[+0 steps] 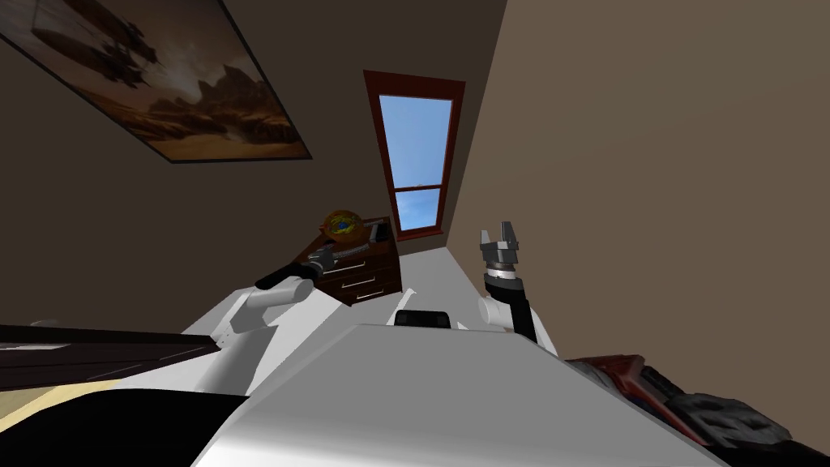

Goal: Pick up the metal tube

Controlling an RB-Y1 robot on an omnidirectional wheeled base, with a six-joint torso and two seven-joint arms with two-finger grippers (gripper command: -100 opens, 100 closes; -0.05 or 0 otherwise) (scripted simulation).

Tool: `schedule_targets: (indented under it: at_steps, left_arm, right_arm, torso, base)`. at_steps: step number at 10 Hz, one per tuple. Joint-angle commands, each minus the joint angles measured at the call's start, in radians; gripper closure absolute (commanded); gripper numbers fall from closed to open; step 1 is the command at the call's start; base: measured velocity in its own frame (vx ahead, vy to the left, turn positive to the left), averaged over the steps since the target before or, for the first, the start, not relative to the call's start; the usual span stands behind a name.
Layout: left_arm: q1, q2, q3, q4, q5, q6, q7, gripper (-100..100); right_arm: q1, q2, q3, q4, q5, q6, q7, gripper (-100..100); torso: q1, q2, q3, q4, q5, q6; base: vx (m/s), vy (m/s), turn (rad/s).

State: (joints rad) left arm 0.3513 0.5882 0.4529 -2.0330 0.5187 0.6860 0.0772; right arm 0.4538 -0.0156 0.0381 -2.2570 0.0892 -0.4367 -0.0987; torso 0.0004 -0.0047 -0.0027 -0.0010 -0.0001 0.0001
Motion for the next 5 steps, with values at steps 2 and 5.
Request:
schedule_targets:
  at_steps: [2,5]
  left_arm:
    - [-0.013,0.012,0.004,0.016,0.004,0.053,0.002,-100]
    - [-0.015,0.050,0.028,0.043,0.029,0.144,0.007,-100]
  right_arm:
    - [0.000,0.000,0.000,0.000,0.000,0.000,0.000,0]
    - [0.000,0.000,0.000,0.000,0.000,0.000,0.000,0]
  torso:
    - [0.000,0.000,0.000,0.000,0.000,0.000]
    - [0.000,0.001,0.000,0.000,0.000,0.000]
  base:
    - [0.048,-0.006,-0.005]
    - [0.067,-0.001,-0.032]
